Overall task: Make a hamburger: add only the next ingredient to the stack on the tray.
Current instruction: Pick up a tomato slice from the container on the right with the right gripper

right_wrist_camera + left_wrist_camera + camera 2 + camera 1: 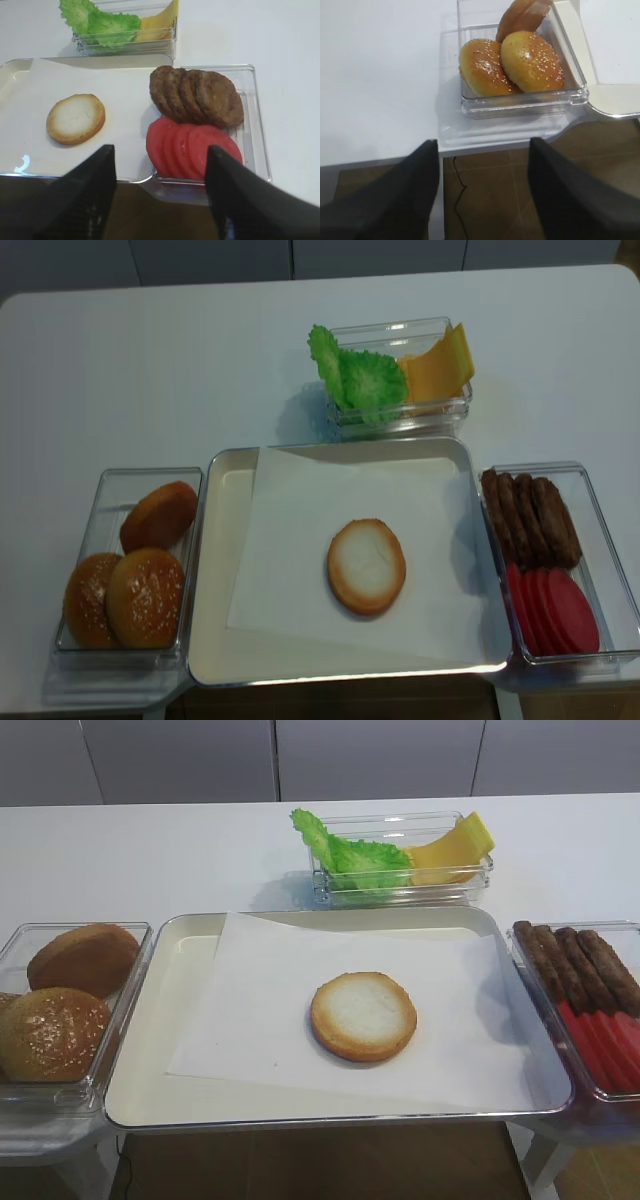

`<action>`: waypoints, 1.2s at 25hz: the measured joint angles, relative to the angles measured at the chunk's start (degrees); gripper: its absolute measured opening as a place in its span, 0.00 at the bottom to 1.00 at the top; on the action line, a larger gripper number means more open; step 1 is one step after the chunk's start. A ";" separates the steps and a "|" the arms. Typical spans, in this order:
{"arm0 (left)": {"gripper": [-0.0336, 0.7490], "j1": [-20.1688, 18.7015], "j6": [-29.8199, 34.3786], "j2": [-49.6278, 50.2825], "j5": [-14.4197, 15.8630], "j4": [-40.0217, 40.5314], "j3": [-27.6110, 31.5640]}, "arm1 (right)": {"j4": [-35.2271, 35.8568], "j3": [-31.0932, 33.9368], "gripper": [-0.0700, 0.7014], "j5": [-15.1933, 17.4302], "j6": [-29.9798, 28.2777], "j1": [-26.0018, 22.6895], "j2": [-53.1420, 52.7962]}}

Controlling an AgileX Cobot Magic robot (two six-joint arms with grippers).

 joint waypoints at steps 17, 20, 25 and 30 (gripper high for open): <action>0.58 0.00 0.00 0.00 0.00 0.00 0.00 | 0.63 -9.08 0.67 -6.81 -3.11 0.13 28.63; 0.58 0.00 0.00 0.00 0.00 0.00 0.00 | 0.53 -10.53 0.67 -6.96 -3.11 1.64 31.98; 0.58 0.00 0.00 0.00 0.00 0.00 0.00 | -1.36 -12.81 0.67 -6.61 -1.18 3.64 37.80; 0.58 0.00 0.00 0.00 0.00 0.00 0.00 | -3.66 -14.91 0.67 -5.87 0.53 6.29 42.29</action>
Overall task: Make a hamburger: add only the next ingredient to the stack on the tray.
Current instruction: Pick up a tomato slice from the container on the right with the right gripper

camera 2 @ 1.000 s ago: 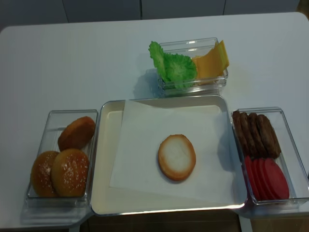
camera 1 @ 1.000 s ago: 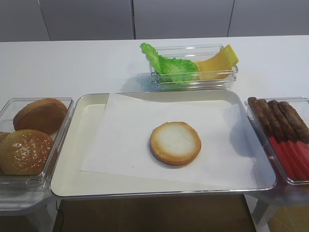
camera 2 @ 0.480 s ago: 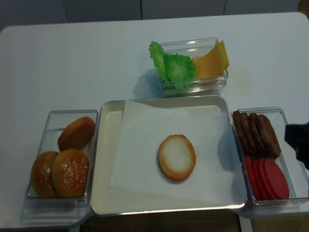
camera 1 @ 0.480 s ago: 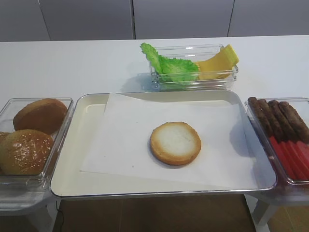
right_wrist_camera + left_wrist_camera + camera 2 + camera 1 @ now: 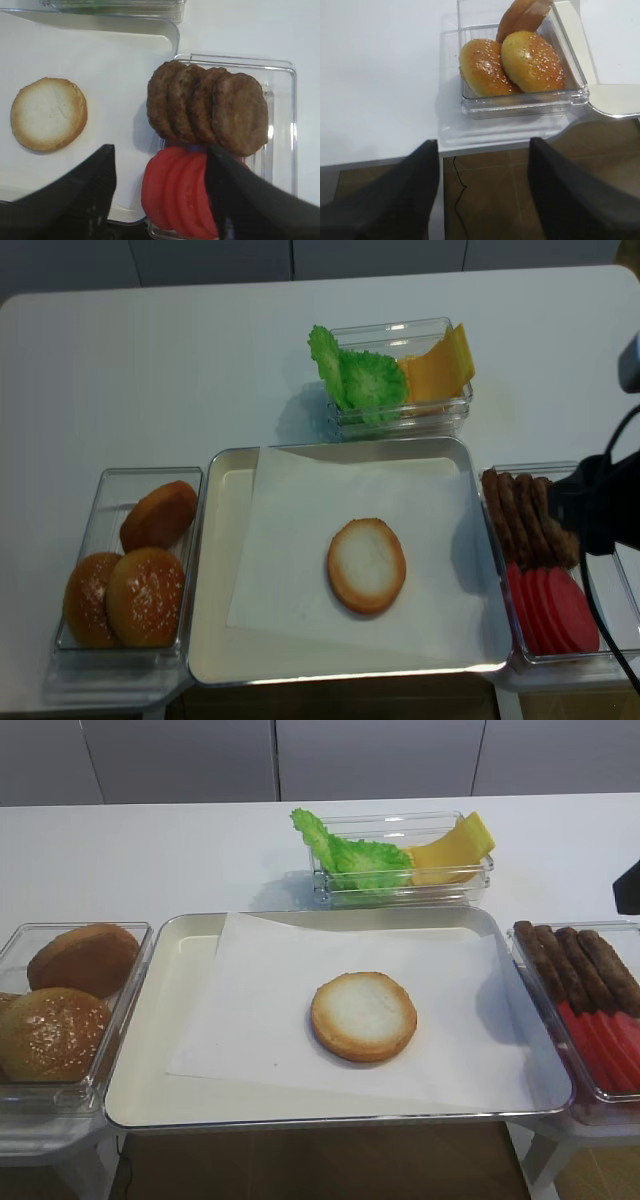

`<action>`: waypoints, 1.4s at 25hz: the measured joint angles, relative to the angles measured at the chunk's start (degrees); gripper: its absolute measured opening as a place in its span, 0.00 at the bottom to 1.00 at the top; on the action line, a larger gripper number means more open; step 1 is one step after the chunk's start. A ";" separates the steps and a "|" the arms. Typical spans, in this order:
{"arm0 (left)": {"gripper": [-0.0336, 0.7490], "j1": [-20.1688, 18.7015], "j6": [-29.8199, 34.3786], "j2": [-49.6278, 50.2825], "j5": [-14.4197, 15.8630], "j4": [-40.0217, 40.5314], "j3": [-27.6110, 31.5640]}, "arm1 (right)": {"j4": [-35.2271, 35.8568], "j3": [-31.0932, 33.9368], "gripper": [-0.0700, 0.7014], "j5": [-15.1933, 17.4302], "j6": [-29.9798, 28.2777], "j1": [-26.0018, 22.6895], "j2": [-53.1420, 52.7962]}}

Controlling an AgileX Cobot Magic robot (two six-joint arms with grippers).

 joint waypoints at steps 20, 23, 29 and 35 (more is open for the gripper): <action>0.58 0.00 0.00 0.00 0.00 0.00 0.00 | -16.71 -5.60 0.66 10.96 20.29 17.93 22.10; 0.58 0.00 0.00 0.00 0.00 0.00 0.00 | -19.08 -5.66 0.65 11.51 22.84 19.42 24.83; 0.58 0.00 0.00 0.00 0.00 0.00 0.00 | -19.65 -5.88 0.62 11.66 23.69 19.72 27.61; 0.58 0.00 0.00 0.00 0.00 0.00 0.00 | -20.21 -5.88 0.62 11.43 23.97 19.78 29.17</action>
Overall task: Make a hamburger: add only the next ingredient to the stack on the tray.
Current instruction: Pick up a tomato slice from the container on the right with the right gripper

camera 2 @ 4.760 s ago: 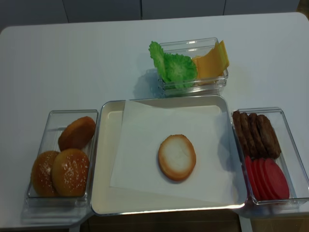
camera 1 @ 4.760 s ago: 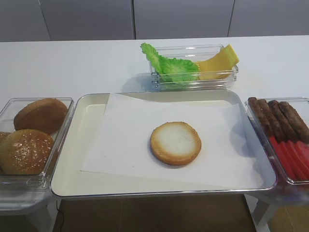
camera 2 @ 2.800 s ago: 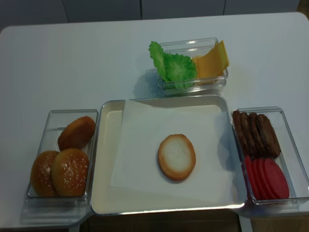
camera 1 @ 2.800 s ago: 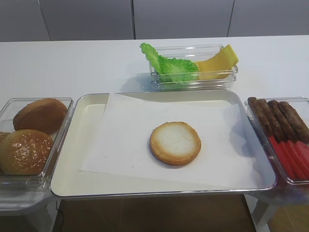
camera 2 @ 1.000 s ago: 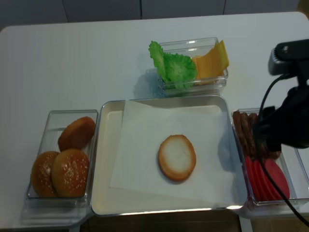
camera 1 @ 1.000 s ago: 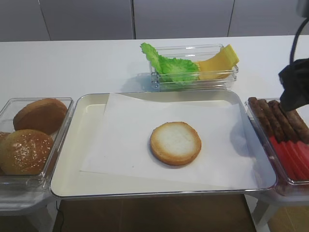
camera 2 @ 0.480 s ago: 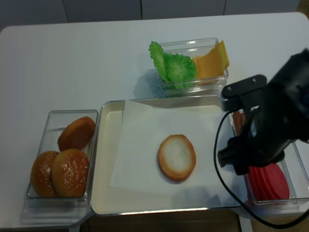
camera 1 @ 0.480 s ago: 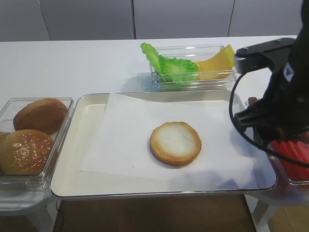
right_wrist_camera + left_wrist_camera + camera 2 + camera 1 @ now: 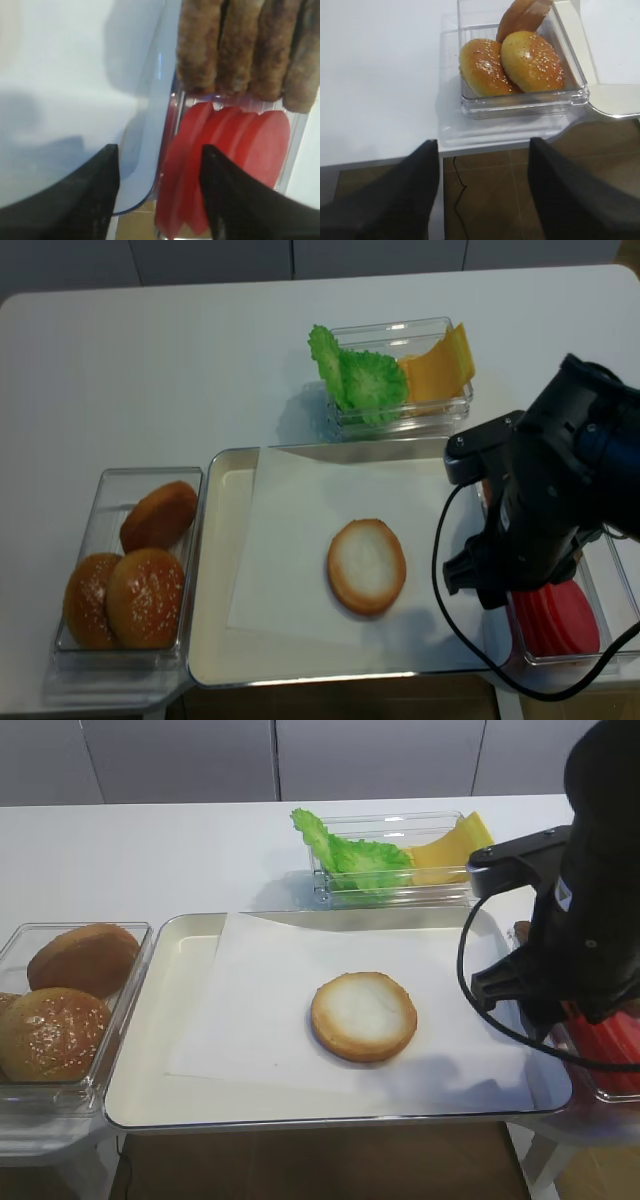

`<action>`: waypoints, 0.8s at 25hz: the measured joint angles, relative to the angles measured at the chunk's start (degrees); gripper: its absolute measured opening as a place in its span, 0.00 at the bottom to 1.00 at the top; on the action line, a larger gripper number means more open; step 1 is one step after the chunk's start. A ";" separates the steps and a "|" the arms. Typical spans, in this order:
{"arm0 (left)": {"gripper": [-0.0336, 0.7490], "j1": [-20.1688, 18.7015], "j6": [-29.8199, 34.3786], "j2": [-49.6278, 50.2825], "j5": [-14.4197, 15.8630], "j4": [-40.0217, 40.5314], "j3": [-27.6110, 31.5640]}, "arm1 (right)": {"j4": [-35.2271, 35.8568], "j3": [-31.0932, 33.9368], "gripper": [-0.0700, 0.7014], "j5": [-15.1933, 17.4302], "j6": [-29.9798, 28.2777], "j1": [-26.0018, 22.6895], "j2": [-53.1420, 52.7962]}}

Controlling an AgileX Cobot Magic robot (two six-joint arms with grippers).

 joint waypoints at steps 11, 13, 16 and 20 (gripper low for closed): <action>0.58 0.00 0.00 0.00 0.00 0.00 0.00 | -1.57 -0.05 0.31 0.52 0.07 0.00 0.57; 0.58 0.00 0.00 0.00 0.00 0.00 0.00 | -1.58 -0.05 0.29 0.52 0.07 0.00 0.57; 0.58 0.00 0.00 0.00 0.00 0.00 0.00 | -1.58 -0.05 0.28 0.52 0.07 0.00 0.57; 0.58 0.00 0.00 0.00 0.00 0.00 0.00 | -1.58 -0.05 0.27 0.67 0.07 0.00 0.57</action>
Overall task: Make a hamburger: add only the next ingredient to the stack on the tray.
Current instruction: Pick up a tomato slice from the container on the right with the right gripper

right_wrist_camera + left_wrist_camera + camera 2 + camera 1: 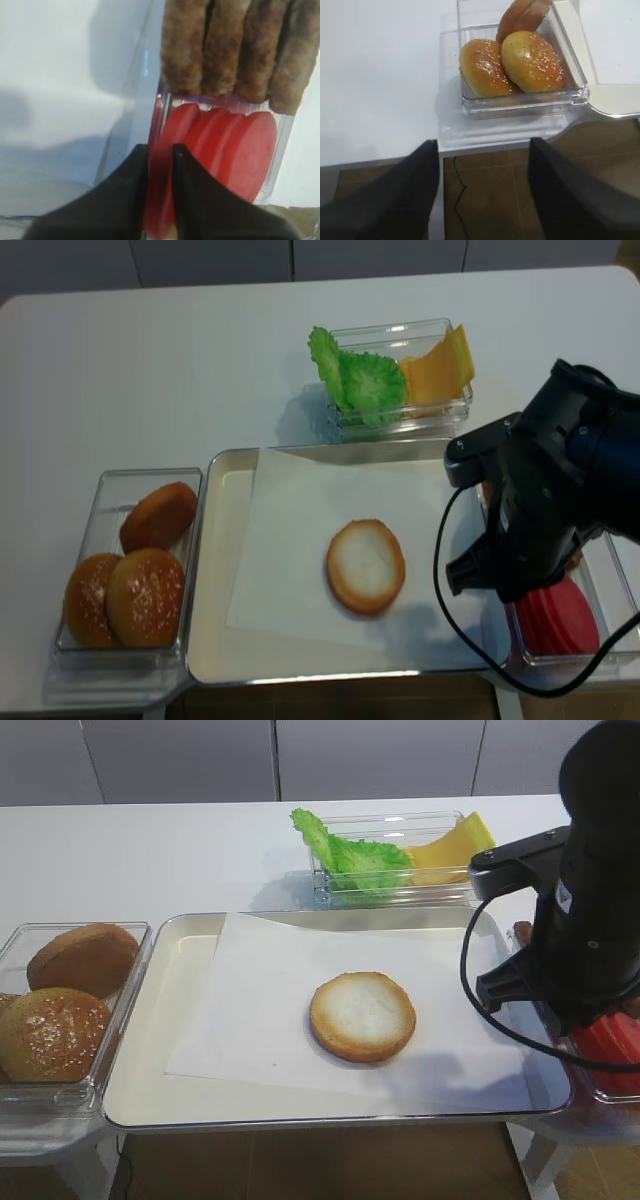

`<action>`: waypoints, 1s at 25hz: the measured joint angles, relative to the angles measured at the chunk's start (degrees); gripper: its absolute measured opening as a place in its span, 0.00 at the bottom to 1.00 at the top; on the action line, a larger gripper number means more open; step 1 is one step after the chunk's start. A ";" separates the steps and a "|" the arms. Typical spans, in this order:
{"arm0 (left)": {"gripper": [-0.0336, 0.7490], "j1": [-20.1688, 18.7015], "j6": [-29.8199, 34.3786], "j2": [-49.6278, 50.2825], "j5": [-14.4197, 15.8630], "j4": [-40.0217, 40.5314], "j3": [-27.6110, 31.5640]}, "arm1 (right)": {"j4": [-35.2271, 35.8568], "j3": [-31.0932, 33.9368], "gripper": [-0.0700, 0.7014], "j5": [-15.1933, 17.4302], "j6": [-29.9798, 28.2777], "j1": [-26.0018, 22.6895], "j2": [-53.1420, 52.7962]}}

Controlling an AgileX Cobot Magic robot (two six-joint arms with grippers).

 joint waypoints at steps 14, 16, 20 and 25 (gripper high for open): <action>0.58 0.00 0.00 0.00 0.00 0.00 0.00 | -0.09 -2.51 0.19 2.46 0.00 0.00 -1.86; 0.58 0.00 0.00 0.00 0.00 0.00 0.00 | -0.09 -3.70 0.19 3.79 0.00 0.00 -2.24; 0.58 0.00 0.00 0.00 0.00 0.00 0.00 | -0.09 -6.24 0.19 5.67 0.00 0.00 -3.15; 0.58 0.00 0.00 0.00 0.00 0.00 0.00 | 0.55 -11.62 0.19 6.98 -0.58 0.00 -5.30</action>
